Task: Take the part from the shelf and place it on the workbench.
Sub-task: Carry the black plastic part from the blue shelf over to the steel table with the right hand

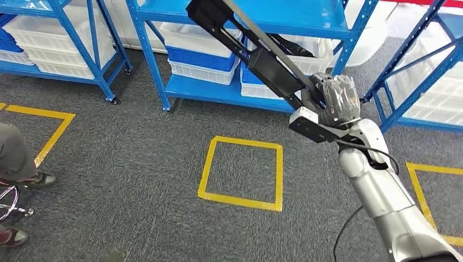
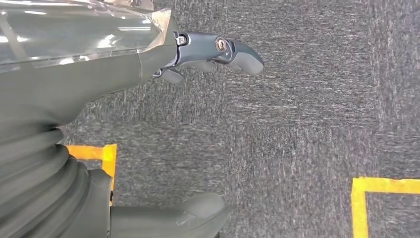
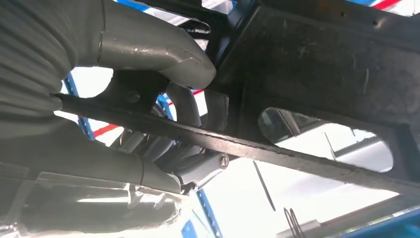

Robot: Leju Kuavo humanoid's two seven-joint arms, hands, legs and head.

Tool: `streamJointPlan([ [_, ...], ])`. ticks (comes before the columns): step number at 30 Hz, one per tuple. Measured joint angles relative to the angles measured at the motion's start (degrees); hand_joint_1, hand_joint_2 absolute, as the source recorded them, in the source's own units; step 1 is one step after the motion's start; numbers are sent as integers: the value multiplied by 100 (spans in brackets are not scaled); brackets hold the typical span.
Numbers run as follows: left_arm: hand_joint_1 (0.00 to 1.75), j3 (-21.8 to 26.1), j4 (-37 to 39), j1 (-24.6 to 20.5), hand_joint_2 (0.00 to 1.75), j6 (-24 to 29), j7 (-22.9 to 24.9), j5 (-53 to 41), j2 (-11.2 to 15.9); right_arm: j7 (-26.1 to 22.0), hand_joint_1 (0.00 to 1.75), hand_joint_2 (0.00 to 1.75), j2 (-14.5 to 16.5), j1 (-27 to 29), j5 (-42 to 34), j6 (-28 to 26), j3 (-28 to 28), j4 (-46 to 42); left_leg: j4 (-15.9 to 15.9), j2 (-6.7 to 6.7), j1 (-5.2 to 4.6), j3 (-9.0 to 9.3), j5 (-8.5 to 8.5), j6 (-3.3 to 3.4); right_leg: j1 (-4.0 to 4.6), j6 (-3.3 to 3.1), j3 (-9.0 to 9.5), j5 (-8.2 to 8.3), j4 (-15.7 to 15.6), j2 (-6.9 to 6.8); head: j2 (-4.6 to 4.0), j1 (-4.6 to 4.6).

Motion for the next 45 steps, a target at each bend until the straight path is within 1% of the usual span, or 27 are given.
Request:
streamJointPlan([
  [2, 0, 0, 0, 3, 175, 2, 0, 0, 2, -6, 175, 175, 2, 1, 13, 1, -3, 0, -35, -12, 9, -16, 75, -70, -19, -96, -88, 95, -14, 2, 0, 10],
  [3, 0, -1, 0, 6, 175, 2, 1, -1, 2, -8, 175, 175, 8, 0, 16, 1, -2, 0, 8, -17, 19, -53, -1, -101, -44, -154, -114, 156, -15, -7, 0, 0],
  [5, 0, -2, 0, 9, 175, 2, 1, -1, 1, -8, 175, 175, 25, -2, 17, 1, -2, 0, 431, -19, 43, -204, -472, -156, -94, -267, -191, 297, -26, -27, 0, -14],
  [7, 0, -2, 0, 10, 175, 2, 2, -1, 3, -8, 175, 175, 36, 4, 17, 1, -1, 1, 1212, -20, 48, -399, -1020, -206, -75, -318, -342, 430, -20, -34, 0, -21],
  [8, 0, -2, 0, 10, 175, 2, 2, 0, 4, -8, 175, 175, 39, 10, 21, 1, 2, 2, 1520, -20, 51, -436, -1143, -226, -70, -315, -423, 492, -17, -34, 0, -21],
  [9, 0, -2, 0, 10, 175, 2, 2, 0, 5, -8, 175, 175, 41, 17, 30, 1, 4, 2, 1666, -18, 57, -393, -1158, -240, -67, -306, -503, 552, -14, -33, 0, -23],
  [11, 0, -2, 0, 4, 175, 1, 2, 0, 7, -8, 175, 175, 43, 22, 62, 1, 5, 2, 1303, -17, 74, 34, -962, -242, -68, -268, -643, 660, -3, -28, 0, -24],
  [13, 0, -2, -3, -17, 175, 1, 8, 0, 10, -8, 175, 175, 37, 16, 85, 1, -4, 1, 543, -25, 77, 617, -904, -204, -58, -204, -743, 750, 15, -25, 0, -21],
  [15, 0, -2, -6, -34, 175, 3, 17, 7, 10, -11, 175, 175, 26, -7, 91, 7, -16, 2, 133, -38, 43, 860, -960, -129, -38, -120, -789, 833, 18, -32, 0, -12],
  [18, 0, -2, -7, -35, 175, 13, 16, 64, -2, -32, 175, 175, 19, -88, 88, 44, -24, 20, 41, -18, 12, 789, -809, 29, -24, -10, -871, 901, 26, -30, 0, -4],
  [20, 0, -1, -7, -33, 175, 22, -3, 97, -12, -55, 175, 175, 7, -177, 70, 76, -30, 60, -11, 12, 23, 673, -648, 129, -32, -36, -1062, 589, 389, -23, 0, 7],
  [22, 0, 2, -7, -28, 175, 35, -25, 113, -13, -101, 175, 175, -3, -259, 20, 90, -32, 121, -12, 22, 17, 498, -506, 166, -48, -81, -1296, 93, 1138, -21, 0, 19],
  [24, 0, 2, -7, -21, 175, 49, -39, 119, -19, -139, 175, 175, -17, -303, -31, 89, -33, 189, -8, 24, 17, 320, -369, 152, -55, -27, -1330, -108, 1653, -20, 0, 19],
  [25, 0, 2, -7, -19, 175, 56, -43, 121, -26, -147, 175, 175, -25, -319, -44, 89, -33, 220, -6, 23, 19, 232, -299, 139, -58, 25, -1198, -62, 1629, -21, 0, 20],
  [27, 0, 2, -7, -16, 175, 64, -49, 124, -38, -162, 175, 175, -37, -377, -58, 89, -34, 268, 1, 23, 20, 70, -159, 93, -72, 94, -650, 68, 994, -23, 0, 18],
  [29, 0, 2, -8, -13, 175, 70, -55, 132, -42, -183, 175, 175, -48, -455, -70, 89, -38, 297, -3, 22, 9, -34, -30, 21, -38, 52, -149, 31, 247, -16, 0, 10],
  [31, 0, 2, -9, 0, 175, 74, -64, 150, -41, -199, 175, 175, -72, -505, -80, 89, -42, 322, -42, 22, 4, -52, 80, -56, 20, -47, -57, -10, 1, 1, 0, 1],
  [33, 0, 2, -8, 21, 175, 74, -71, 165, -40, -205, 175, 175, -98, -523, -87, 89, -41, 349, -74, 14, 21, -62, 127, -126, -12, -160, -123, 87, -11, -5, 0, -3],
  [34, 0, 1, -7, 31, 175, 72, -73, 168, -40, -205, 175, 175, -106, -528, -91, 89, -38, 357, 12, 6, 33, -106, -5, -151, -35, -232, -152, 154, -22, -15, 0, -9],
  [36, 0, -1, -7, 41, 175, 68, -74, 168, -40, -201, 175, 175, -122, -530, -105, 89, -34, 363, 547, -9, 52, -287, -559, -189, -64, -333, -246, 302, -29, -31, 0, -20],
  [37, 0, -1, -7, 43, 175, 66, -75, 168, -38, -196, 175, 175, -133, -525, -115, 89, -33, 363, 959, -11, 53, -393, -866, -207, -56, -359, -328, 371, -25, -31, 0, -25],
  [38, 0, -1, -7, 43, 175, 66, -75, 167, -34, -190, 175, 175, -147, -516, -124, 89, -29, 363, 1331, -14, 53, -466, -1057, -225, -47, -360, -407, 434, -21, -30, 0, -25],
  [39, 0, 0, -7, 44, 175, 65, -75, 166, -30, -182, 175, 175, -162, -504, -132, 89, -24, 363, 1578, -14, 54, -470, -1133, -236, -40, -357, -486, 494, -18, -29, 0, -25],
  [40, 0, 0, -7, 44, 175, 64, -75, 163, -28, -173, 175, 175, -176, -487, -138, 87, -17, 363, 1629, -14, 54, -372, -1101, -235, -35, -348, -562, 552, -15, -26, 0, -26],
  [41, 0, 0, -7, 43, 175, 64, -75, 160, -26, -162, 175, 175, -187, -469, -141, 85, -11, 363, 1450, -15, 53, -152, -1001, -219, -30, -332, -630, 608, -14, -20, 0, -25],
  [43, 0, -1, -8, 34, 175, 63, -76, 151, -13, -137, 175, 175, -199, -438, -143, 77, -5, 358, 688, -21, 36, 491, -896, -147, -14, -289, -737, 707, -10, -8, 0, -27],
  [45, 0, -2, -10, 23, 175, 61, -82, 134, 6, -116, 175, 175, -207, -422, -142, 67, -2, 351, 128, -23, -2, 878, -945, -74, -3, -225, -789, 791, -11, -14, 0, -15],
])
